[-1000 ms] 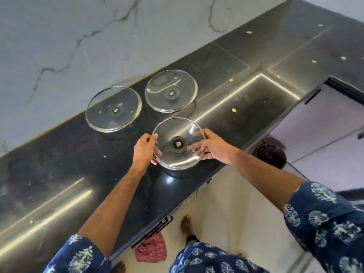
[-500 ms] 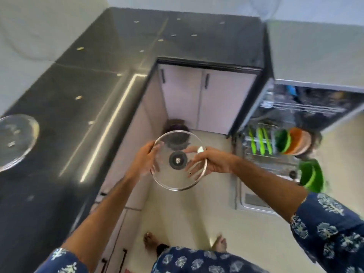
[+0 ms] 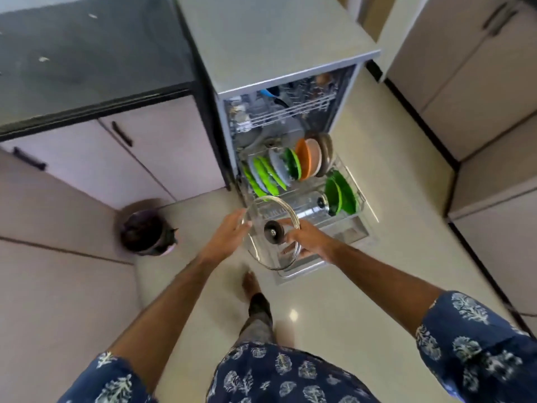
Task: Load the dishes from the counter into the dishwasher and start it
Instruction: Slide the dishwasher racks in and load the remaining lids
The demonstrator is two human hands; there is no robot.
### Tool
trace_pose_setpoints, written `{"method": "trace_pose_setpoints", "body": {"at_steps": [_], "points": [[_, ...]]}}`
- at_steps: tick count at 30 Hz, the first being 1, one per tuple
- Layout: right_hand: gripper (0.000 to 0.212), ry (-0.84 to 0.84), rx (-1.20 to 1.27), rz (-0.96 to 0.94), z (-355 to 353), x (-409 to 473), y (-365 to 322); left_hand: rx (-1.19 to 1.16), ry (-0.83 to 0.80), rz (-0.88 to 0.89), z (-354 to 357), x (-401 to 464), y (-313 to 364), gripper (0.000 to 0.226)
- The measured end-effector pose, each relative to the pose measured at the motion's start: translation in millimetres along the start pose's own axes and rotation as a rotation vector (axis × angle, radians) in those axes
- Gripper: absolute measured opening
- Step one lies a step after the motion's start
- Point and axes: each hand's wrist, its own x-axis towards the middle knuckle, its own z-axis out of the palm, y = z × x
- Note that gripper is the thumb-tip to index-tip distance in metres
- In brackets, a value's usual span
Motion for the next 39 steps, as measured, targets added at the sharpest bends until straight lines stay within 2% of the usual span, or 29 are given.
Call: {"method": "trace_pose_setpoints", "body": {"at_steps": [4, 6, 8, 13, 17, 20, 25, 28, 33, 39], "points": [[0.05, 0.214, -0.033, 0.048, -36, 30, 10, -0.189, -0.293, -0.103, 41, 72, 23, 0.051], [0.043, 0.292, -0.076, 0.073, -53, 45, 14, -0.194, -0.358, -0.134, 60, 104, 33, 0.051], [0.023, 0.333, -0.113, 0.079, -67, 61, 17, -0.226, -0.399, -0.182, 78, 134, 40, 0.051], [0.023, 0.379, -0.159, 0.093, -104, 111, 31, -0.206, -0.454, -0.227, 114, 199, 35, 0.043], [0.033, 0.408, -0.208, 0.119, -139, 162, 53, -0.058, -0.493, -0.215, 143, 248, 4, 0.05], [0.021, 0.426, -0.258, 0.127, -171, 209, 78, 0.136, -0.478, -0.176, 167, 287, -35, 0.045], [0.03, 0.456, -0.399, 0.107, -216, 292, 114, 0.434, -0.309, -0.133, 213, 345, -103, 0.044], [0.034, 0.498, -0.54, 0.076, -232, 333, 134, 0.693, -0.321, -0.052, 239, 371, -138, 0.058], [0.037, 0.534, -0.71, 0.046, -246, 373, 142, 0.964, -0.305, 0.036, 260, 395, -161, 0.084], [0.039, 0.544, -0.734, 0.087, -257, 391, 146, 0.993, -0.328, -0.036, 271, 415, -173, 0.104]]}}
